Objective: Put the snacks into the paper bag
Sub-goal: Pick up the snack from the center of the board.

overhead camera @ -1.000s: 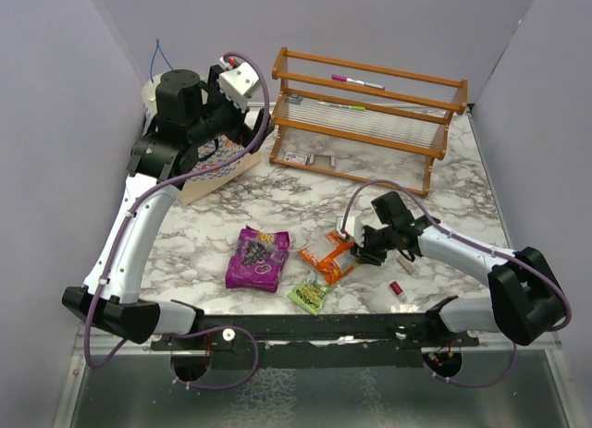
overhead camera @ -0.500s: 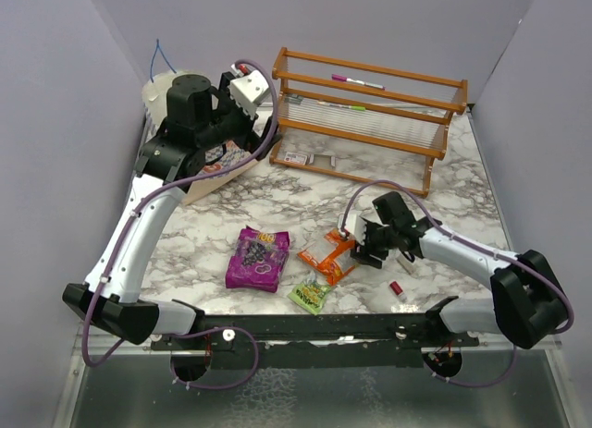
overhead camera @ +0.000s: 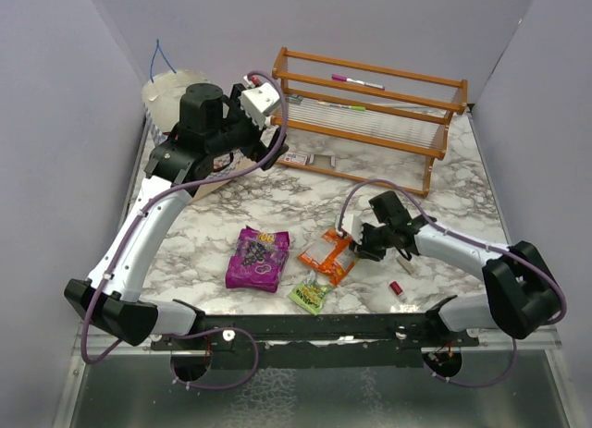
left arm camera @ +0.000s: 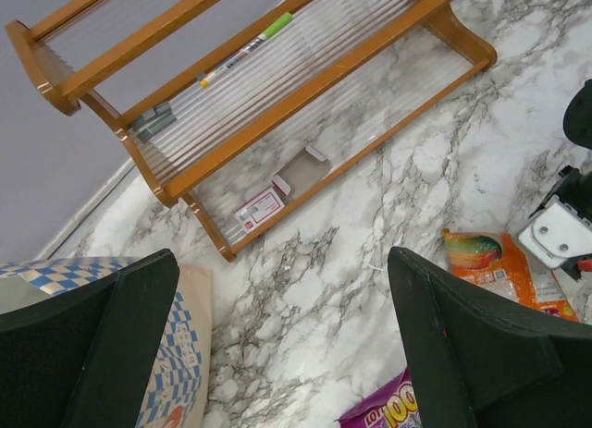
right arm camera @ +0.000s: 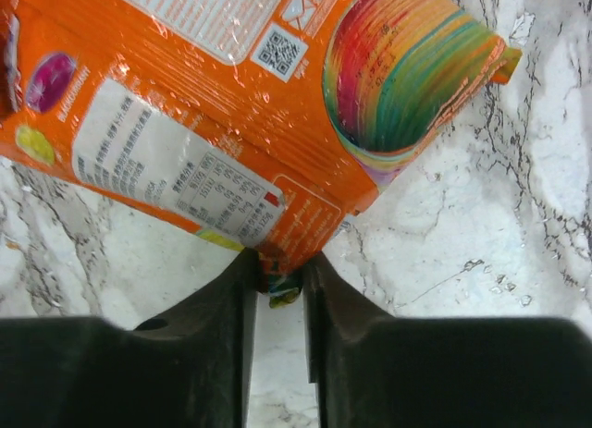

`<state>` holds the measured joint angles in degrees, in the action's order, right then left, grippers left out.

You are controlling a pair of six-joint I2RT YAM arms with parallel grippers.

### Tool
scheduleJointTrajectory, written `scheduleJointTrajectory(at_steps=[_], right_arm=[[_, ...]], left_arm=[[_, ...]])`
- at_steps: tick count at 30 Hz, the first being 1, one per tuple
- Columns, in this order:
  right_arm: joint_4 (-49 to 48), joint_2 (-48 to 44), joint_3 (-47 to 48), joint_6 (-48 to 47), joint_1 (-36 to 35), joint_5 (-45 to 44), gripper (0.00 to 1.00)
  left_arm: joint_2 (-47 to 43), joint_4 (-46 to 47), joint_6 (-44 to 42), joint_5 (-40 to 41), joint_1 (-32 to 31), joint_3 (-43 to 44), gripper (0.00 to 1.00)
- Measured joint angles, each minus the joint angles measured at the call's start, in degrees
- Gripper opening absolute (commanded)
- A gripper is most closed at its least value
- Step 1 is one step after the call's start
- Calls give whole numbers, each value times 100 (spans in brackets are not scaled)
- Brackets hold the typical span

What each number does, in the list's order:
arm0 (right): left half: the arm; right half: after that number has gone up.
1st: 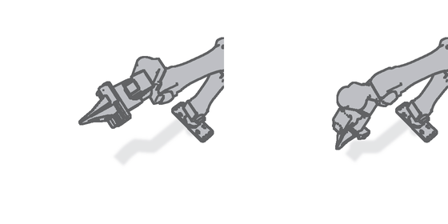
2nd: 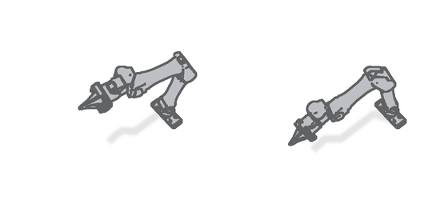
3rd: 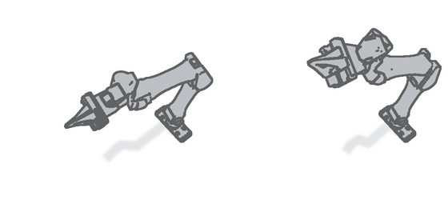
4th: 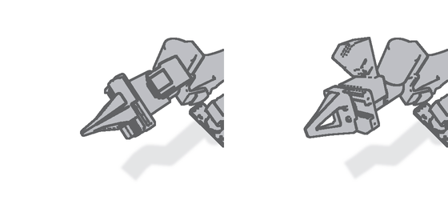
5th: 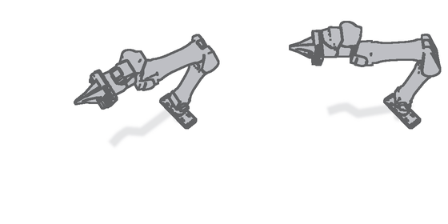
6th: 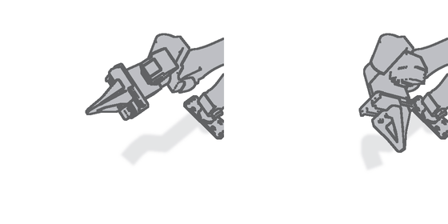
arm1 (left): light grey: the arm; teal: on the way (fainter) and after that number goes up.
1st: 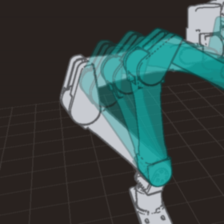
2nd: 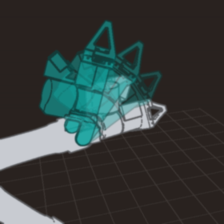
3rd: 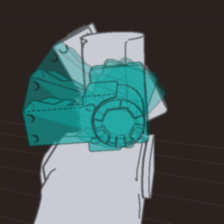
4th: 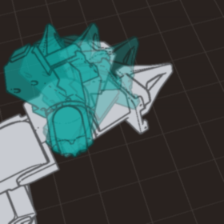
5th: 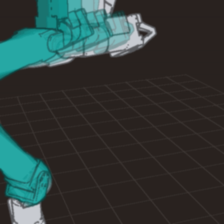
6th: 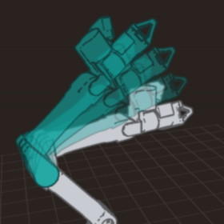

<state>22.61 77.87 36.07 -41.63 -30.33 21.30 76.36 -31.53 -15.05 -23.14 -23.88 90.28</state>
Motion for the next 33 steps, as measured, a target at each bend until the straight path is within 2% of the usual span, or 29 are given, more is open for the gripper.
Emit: scheduleJointTrajectory(at_steps=[2,3,14,24,33], right_arm=[[9,-52,2,4,0,-4,3],[15,-96,9,17,0,-4,2],[90,-1659,59,87,0,-151,1],[348,-2455,898,-162,0,-256,1],[461,-2949,1255,-304,0,-420,2]], left_arm=[[0,28,9,2,-28,-50,99],[2,50,20,0,-42,-81,99],[175,557,466,-190,-216,-391,98],[529,922,662,-1106,-570,-566,98],[817,1119,737,-1919,-866,-706,99]])
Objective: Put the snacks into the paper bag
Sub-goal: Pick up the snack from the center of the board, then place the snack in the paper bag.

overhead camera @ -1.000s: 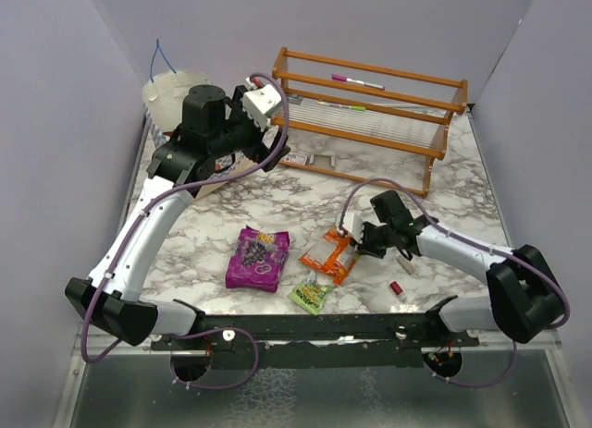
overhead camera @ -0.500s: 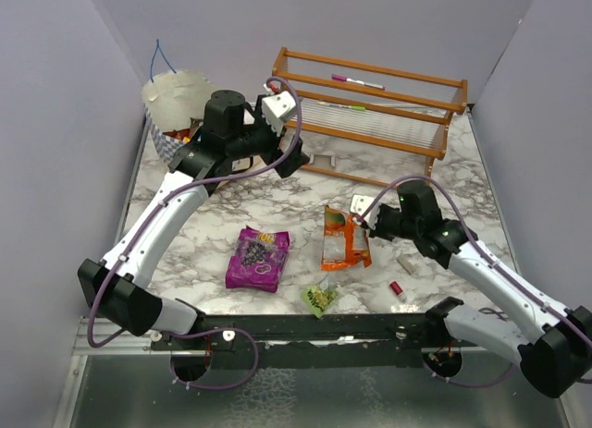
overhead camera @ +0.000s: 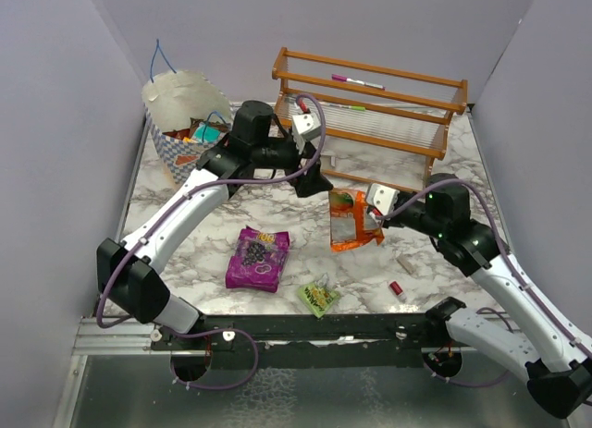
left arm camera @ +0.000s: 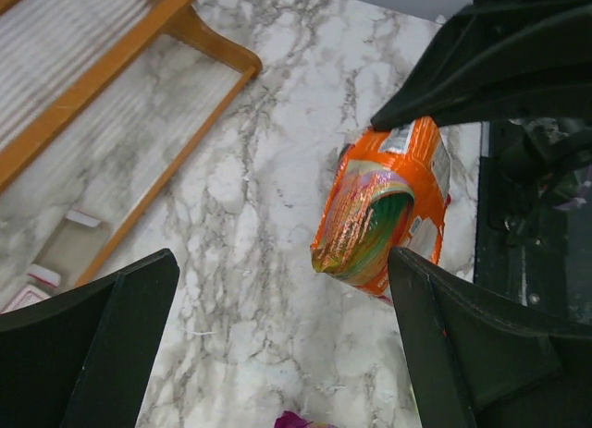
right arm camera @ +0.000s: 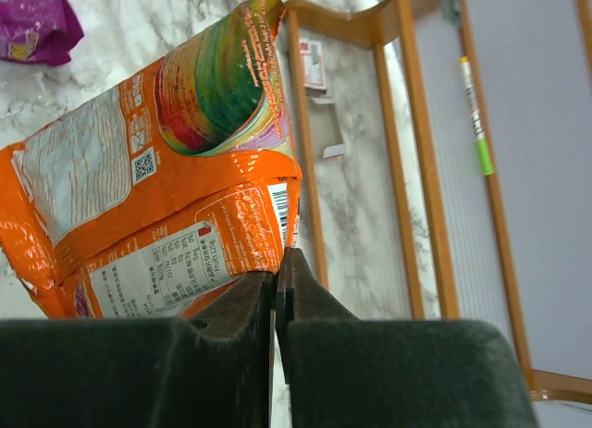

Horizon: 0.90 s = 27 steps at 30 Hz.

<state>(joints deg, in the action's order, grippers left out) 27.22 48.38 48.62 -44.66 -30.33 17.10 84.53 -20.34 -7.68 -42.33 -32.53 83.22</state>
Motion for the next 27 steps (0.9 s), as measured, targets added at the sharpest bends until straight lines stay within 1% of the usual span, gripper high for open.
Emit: scheduleJointTrajectory(at_steps=[4,8,15,21,23,27], right_arm=[[28,-140,197,-15,0,4,1],[31,-162,284,-4,0,17,1],[125,-149,286,13,4,52,1],[138,-149,286,83,33,186,1],[138,-149,286,92,50,203,2],[140,-136,286,120,105,308,1]], left_arm=[[164,186,234,-431,-98,-240,97],[396,348,507,-859,-310,-319,87],[527,780,979,-1443,-468,-387,54],[549,874,1082,-1534,-457,-417,35],[560,870,1084,-1545,-459,-428,27],[586,861,1075,-1615,-466,-428,6]])
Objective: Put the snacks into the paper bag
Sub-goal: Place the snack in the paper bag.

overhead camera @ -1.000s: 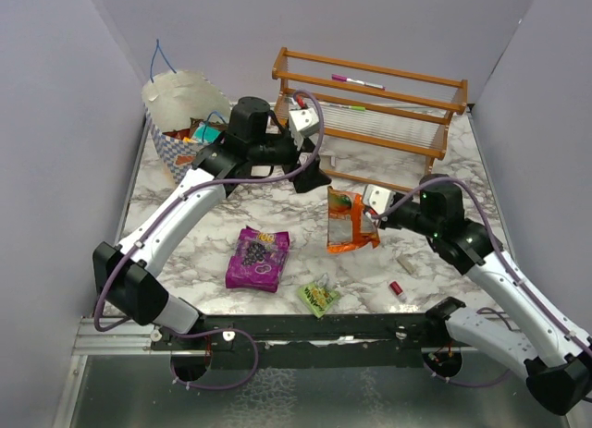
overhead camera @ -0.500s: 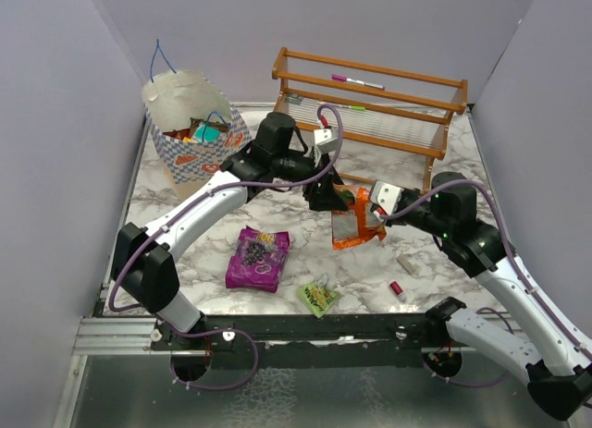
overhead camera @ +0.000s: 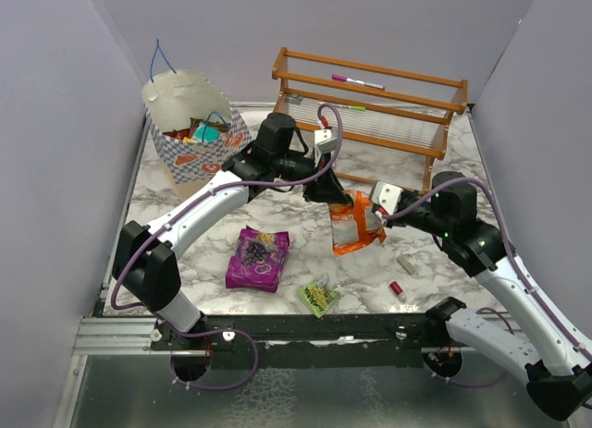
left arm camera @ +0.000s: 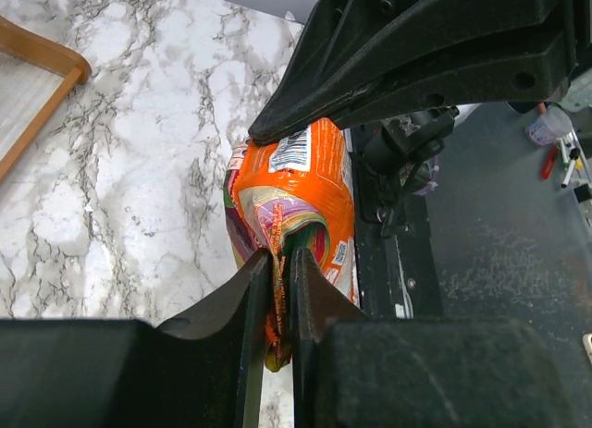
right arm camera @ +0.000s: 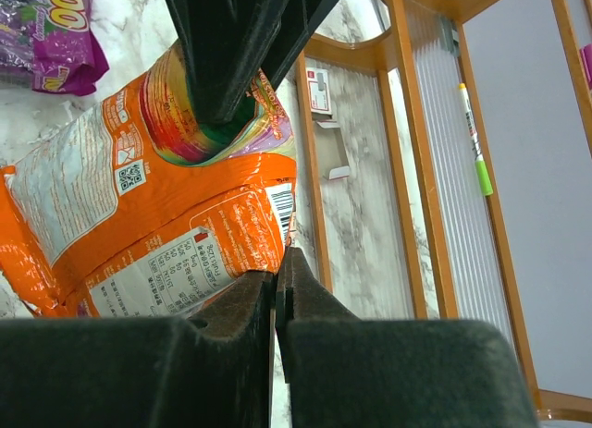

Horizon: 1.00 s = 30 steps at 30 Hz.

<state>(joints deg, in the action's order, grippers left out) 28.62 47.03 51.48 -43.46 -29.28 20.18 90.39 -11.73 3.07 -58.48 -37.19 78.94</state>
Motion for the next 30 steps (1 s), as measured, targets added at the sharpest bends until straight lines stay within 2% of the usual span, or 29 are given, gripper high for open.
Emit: scheduleJointTrajectory(at_steps=[1,6,13,22,30], right_arm=[[0,0,0,11,9,15,2],[4,0,-2,46,37,70,14],[-42,-9,-157,203,164,98,49],[-304,-125,-595,610,531,103,77],[-540,26,-942,984,804,116,82]], left_arm=[[4,-9,-4,-13,-2,0,1],[7,-125,-173,-33,-7,17,0],[-48,-750,-833,363,-46,133,0],[-409,-1674,-1569,1517,-39,719,0],[-708,-2142,-1845,2879,66,1668,0]])
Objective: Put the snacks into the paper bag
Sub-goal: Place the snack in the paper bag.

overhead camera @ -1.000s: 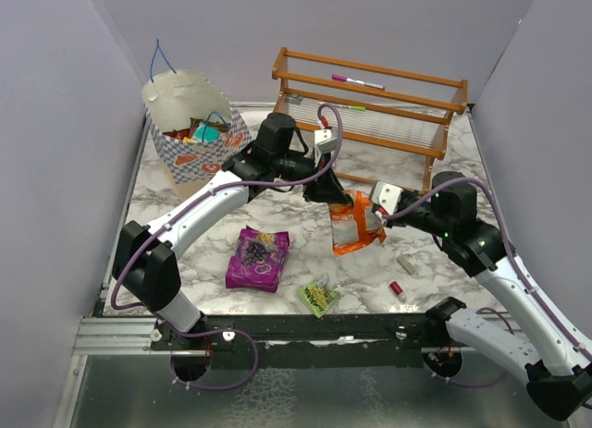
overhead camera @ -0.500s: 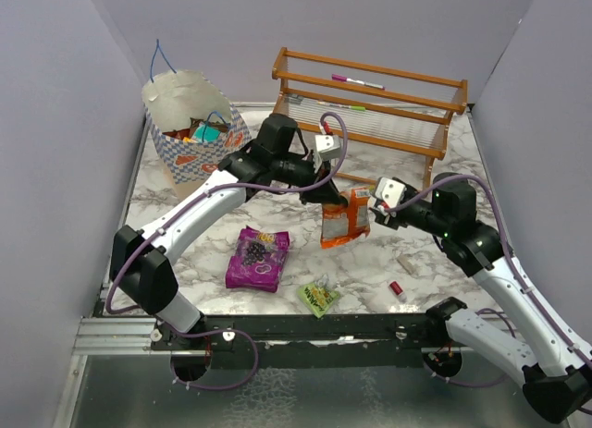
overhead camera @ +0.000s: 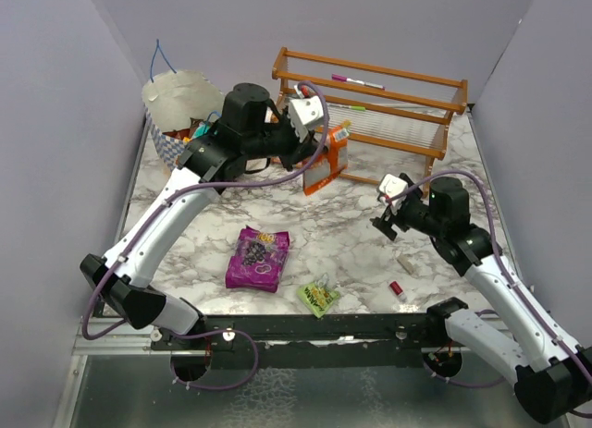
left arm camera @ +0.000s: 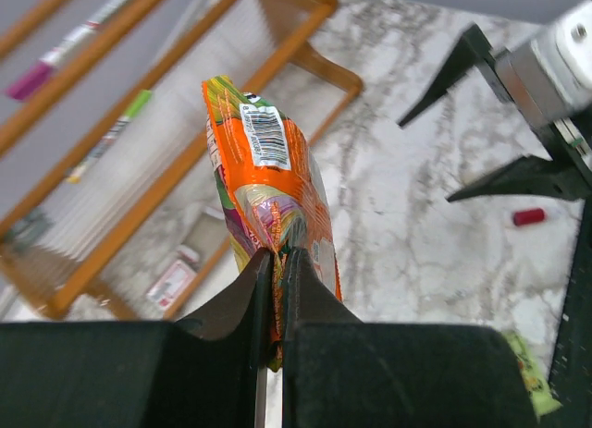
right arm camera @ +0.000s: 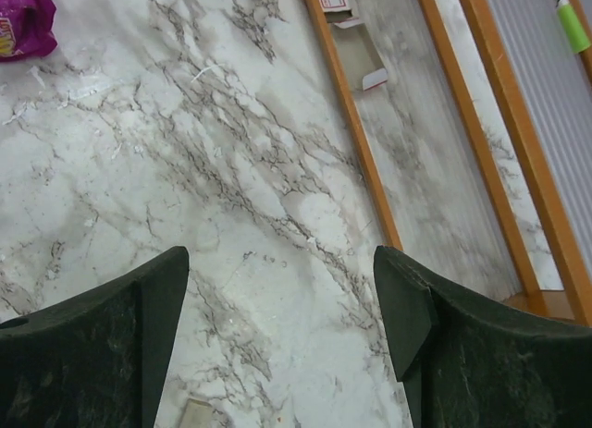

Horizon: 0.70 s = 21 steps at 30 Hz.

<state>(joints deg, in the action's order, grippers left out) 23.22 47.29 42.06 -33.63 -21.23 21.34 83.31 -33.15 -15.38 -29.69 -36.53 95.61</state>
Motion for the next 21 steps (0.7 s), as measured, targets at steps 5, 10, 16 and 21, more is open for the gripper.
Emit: scheduleJointTrajectory(at_steps=[5,10,16,21], right_arm=[[-103,98,-210,105,57,-4,86],[-170,92,-334,197,203,26,91],[-184,70,-372,334,643,245,97],[-186,-9,-374,387,898,374,99]], left_arm=[[-68,-59,-9,852,125,544,0],[-68,-131,-26,1563,170,994,0],[-50,-168,-24,2020,170,1366,0],[57,-184,-39,2280,170,1574,0]])
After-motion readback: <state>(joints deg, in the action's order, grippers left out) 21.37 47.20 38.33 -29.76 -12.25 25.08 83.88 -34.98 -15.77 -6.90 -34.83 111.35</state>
